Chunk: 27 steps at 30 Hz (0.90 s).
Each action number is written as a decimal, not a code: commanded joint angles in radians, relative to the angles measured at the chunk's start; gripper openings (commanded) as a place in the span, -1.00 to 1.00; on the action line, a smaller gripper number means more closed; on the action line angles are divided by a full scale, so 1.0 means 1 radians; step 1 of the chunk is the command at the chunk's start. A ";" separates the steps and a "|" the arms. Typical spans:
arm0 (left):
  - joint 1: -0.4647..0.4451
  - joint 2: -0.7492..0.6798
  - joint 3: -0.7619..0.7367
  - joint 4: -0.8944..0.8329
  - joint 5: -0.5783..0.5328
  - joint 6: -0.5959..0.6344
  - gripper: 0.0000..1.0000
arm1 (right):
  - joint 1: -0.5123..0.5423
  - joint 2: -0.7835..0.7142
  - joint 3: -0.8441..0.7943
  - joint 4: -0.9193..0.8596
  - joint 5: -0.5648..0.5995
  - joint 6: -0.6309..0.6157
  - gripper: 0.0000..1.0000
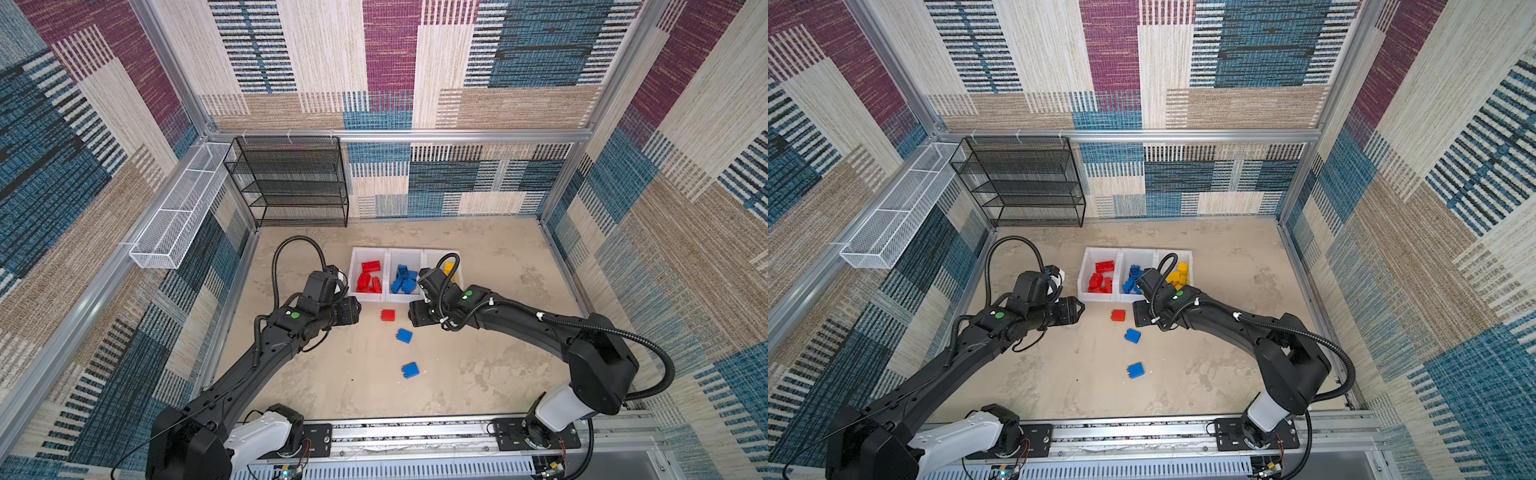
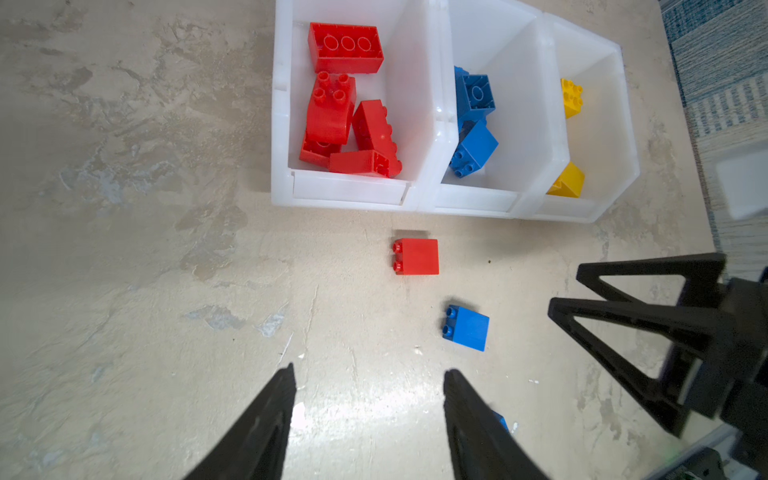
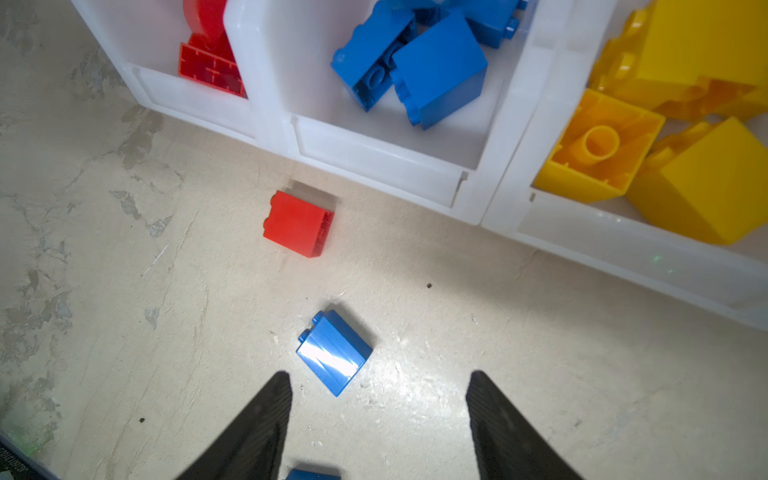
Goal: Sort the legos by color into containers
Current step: 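Lower the right gripper onto the last red brick and grasp it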
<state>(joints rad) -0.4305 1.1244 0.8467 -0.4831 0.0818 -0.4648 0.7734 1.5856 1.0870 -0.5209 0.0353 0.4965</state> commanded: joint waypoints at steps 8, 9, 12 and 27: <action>0.001 -0.032 -0.016 0.016 -0.006 0.014 0.21 | 0.038 0.020 0.026 -0.015 0.050 0.056 0.39; 0.000 -0.038 -0.020 0.019 -0.010 0.015 0.20 | 0.043 0.024 0.029 -0.017 0.053 0.061 0.39; 0.000 -0.050 -0.040 0.020 -0.023 0.025 0.21 | 0.061 0.045 0.037 -0.022 0.062 0.078 0.39; -0.001 -0.149 -0.122 0.001 -0.041 -0.003 0.21 | 0.122 0.298 0.244 -0.048 0.094 0.120 0.41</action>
<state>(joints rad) -0.4305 0.9905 0.7376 -0.4866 0.0547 -0.4606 0.8902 1.8542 1.3014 -0.5663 0.0994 0.5827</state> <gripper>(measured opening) 0.606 0.703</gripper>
